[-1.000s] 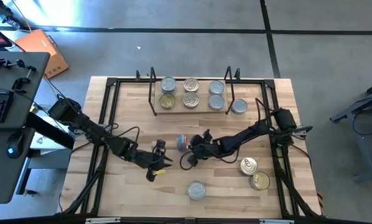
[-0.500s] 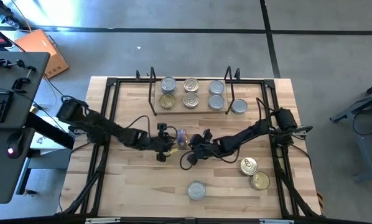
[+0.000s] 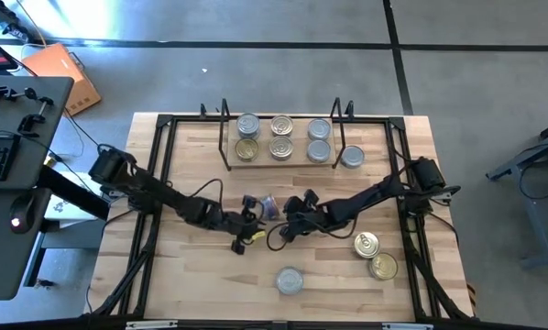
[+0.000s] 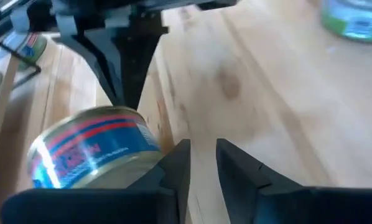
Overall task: Stack canned seafood by type on shelf
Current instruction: Stack the left blue tuna can on top of the blue tuna can on the shelf
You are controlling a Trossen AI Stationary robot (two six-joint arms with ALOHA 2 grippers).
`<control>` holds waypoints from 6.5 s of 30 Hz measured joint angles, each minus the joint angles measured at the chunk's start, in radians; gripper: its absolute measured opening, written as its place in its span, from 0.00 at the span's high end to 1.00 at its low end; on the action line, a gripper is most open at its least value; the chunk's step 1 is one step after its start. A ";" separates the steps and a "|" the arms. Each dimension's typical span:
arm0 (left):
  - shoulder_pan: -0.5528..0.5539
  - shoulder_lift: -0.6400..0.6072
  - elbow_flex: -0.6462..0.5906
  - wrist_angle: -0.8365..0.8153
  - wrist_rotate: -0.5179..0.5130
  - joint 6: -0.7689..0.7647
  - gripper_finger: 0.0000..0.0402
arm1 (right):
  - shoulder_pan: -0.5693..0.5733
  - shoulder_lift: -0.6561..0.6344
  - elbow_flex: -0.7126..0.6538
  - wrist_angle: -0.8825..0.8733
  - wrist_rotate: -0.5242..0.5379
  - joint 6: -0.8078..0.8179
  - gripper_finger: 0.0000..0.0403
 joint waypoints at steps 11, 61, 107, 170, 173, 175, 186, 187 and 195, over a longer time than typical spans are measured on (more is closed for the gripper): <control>0.102 -0.046 0.275 -0.489 0.004 0.234 0.45 | 0.020 -0.007 0.000 -0.009 -0.020 0.003 1.00; 0.199 0.160 0.547 -0.725 0.113 0.876 0.29 | 0.132 -0.007 0.000 -0.066 -0.111 0.104 1.00; 0.285 0.124 0.453 -0.779 0.204 0.365 0.97 | 0.100 0.005 -0.001 -0.166 0.095 0.176 1.00; 0.024 0.118 0.212 -0.306 0.125 -0.015 1.00 | 0.063 0.018 0.146 -0.374 0.142 0.098 1.00; 0.025 0.080 0.212 -0.383 0.105 -0.075 1.00 | 0.071 0.018 0.090 -0.341 0.132 0.156 1.00; 0.042 0.076 0.212 -0.408 0.091 -0.101 1.00 | 0.075 0.018 0.041 -0.269 0.113 0.175 1.00; 0.085 0.211 0.210 -0.200 0.160 -0.093 1.00 | 0.057 0.033 -0.093 0.176 0.091 0.066 1.00; 0.085 0.221 0.210 -0.181 0.160 -0.092 1.00 | 0.054 0.033 -0.082 0.170 0.095 0.058 1.00; 0.085 0.261 0.210 -0.089 0.150 -0.098 1.00 | 0.047 0.026 0.050 0.010 0.097 0.010 1.00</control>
